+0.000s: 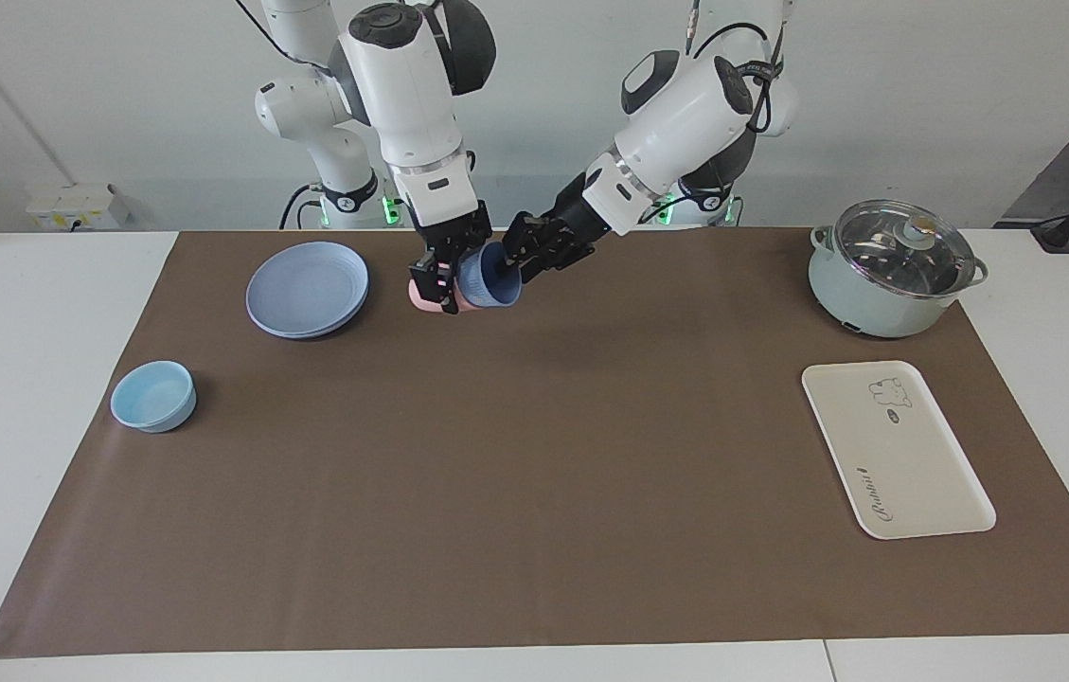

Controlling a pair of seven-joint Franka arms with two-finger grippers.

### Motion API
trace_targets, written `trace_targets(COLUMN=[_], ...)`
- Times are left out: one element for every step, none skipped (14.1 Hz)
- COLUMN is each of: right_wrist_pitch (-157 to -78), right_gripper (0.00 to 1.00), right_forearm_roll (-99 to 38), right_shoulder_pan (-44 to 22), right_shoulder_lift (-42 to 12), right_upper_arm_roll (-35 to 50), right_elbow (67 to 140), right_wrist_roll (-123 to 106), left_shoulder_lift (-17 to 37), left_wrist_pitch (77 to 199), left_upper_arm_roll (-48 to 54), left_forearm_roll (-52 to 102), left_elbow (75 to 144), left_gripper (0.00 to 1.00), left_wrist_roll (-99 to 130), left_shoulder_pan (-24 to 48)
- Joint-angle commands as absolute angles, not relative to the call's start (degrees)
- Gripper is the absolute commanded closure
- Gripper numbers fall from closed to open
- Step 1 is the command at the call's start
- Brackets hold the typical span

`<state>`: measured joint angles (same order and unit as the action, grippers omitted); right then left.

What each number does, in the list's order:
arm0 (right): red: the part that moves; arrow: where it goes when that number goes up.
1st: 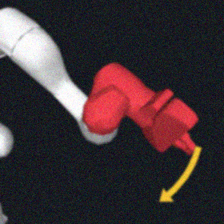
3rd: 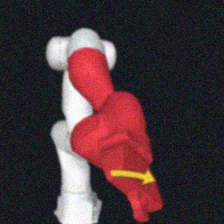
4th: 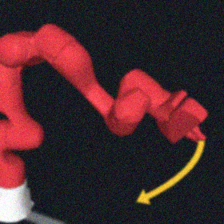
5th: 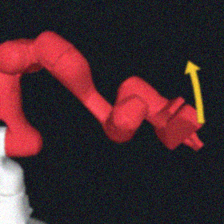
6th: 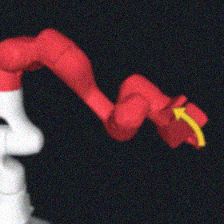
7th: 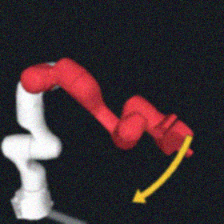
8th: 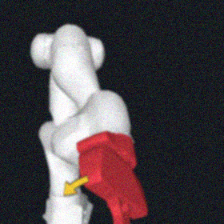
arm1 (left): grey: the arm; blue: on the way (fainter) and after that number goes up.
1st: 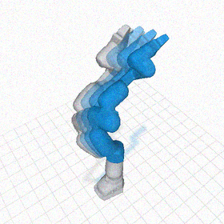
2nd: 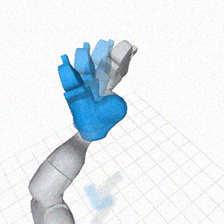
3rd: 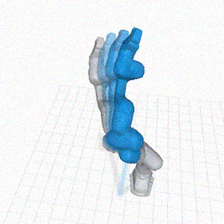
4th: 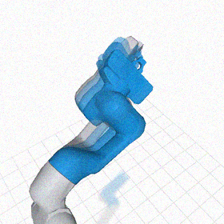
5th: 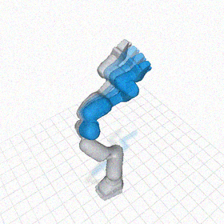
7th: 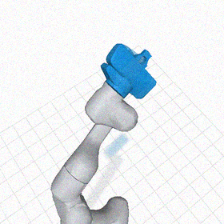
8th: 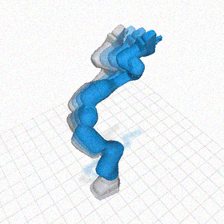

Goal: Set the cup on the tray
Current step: 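Close the left gripper on the rim of the blue inner cup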

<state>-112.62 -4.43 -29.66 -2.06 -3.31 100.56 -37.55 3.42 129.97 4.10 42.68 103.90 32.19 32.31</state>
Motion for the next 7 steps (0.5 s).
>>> trace_targets(right_wrist_pitch=[-113.2, -113.6, -113.7, -113.7, -113.7, -113.7, -113.7], right_gripper=[1.0, 1.0, 1.0, 1.0, 1.0, 1.0, 1.0], right_forearm_roll=[-2.9, -3.0, -3.0, -3.0, -3.0, -2.9, -2.9], right_shoulder_pan=[-29.4, -29.4, -29.4, -29.4, -29.4, -29.4, -29.4], right_shoulder_lift=[-2.6, -2.6, -2.6, -2.6, -2.6, -2.6, -2.6], right_upper_arm_roll=[-3.3, -3.3, -3.3, -3.3, -3.3, -3.3, -3.3], right_elbow=[99.6, 99.7, 99.8, 99.8, 99.8, 99.8, 99.8], right_wrist_roll=[-36.6, -36.6, -36.6, -36.6, -36.6, -36.6, -36.6], left_shoulder_lift=[1.7, 1.7, 1.8, 1.9, 2.1, 2.3, 2.7], left_wrist_pitch=[130.9, 130.9, 130.8, 130.3, 130.0, 129.3, 127.8], left_upper_arm_roll=[3.2, 3.2, 3.2, 3.2, 3.1, 2.9, 2.9], left_forearm_roll=[43.1, 43.1, 43.1, 43.1, 43.1, 43.1, 43.0], left_elbow=[106.3, 106.2, 106.0, 105.6, 105.1, 104.0, 102.5], left_gripper=[1.0, 1.0, 1.0, 1.0, 1.0, 1.0, 1.0], left_wrist_roll=[31.7, 31.8, 31.8, 31.8, 31.9, 31.9, 31.8], left_shoulder_pan=[33.8, 33.8, 33.6, 33.1, 32.7, 31.9, 30.0])
